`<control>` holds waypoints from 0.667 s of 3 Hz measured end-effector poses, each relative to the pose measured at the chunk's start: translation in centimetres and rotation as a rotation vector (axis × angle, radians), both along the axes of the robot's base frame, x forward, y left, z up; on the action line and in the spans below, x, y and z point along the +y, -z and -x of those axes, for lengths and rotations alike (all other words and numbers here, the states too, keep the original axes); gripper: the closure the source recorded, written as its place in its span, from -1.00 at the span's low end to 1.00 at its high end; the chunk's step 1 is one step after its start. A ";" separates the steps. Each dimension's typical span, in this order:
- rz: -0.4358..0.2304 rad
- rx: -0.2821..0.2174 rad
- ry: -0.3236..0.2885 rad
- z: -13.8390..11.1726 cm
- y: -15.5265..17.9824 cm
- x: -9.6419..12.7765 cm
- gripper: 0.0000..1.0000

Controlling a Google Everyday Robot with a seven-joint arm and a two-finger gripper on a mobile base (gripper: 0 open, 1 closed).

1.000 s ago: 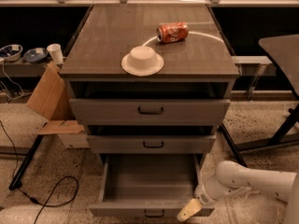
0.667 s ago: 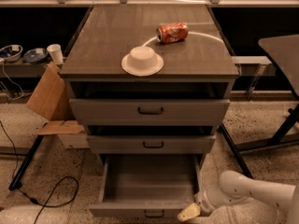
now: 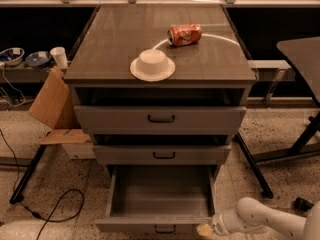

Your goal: Close bottom drawer

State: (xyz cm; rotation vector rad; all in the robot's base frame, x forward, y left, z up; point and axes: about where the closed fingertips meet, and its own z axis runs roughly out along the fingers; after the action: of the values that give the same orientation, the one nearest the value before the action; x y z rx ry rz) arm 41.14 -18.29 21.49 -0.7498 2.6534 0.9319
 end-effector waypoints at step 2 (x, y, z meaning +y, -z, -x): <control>0.009 0.058 0.070 0.4 2.3 -1.3 1.00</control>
Offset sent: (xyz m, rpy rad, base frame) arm 0.0108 -0.0172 -0.0370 -0.0406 0.1144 -0.0916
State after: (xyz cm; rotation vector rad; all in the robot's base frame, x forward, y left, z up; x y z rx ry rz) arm 40.73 -19.58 19.17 -0.6369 2.7164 0.9376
